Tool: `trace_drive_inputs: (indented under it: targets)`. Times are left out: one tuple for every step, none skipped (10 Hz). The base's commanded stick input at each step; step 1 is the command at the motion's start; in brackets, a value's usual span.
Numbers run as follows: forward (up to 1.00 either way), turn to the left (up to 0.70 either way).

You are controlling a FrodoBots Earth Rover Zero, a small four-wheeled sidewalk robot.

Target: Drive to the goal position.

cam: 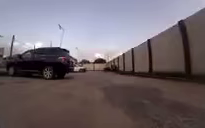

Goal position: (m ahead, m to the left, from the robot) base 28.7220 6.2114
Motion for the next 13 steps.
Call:
trace_drive_inputs:
  targets:
    - [1.0,0.0]
    - [1.0,0.0]
    - [1.0,0.0]
    - [1.0,0.0]
    - [1.0,0.0]
    - [1.0,0.0]
    - [1.0,0.0]
    - [1.0,0.0]
    - [1.0,0.0]
    - [1.0,0.0]
    - [1.0,0.0]
    - [1.0,0.0]
    - [1.0,0.0]
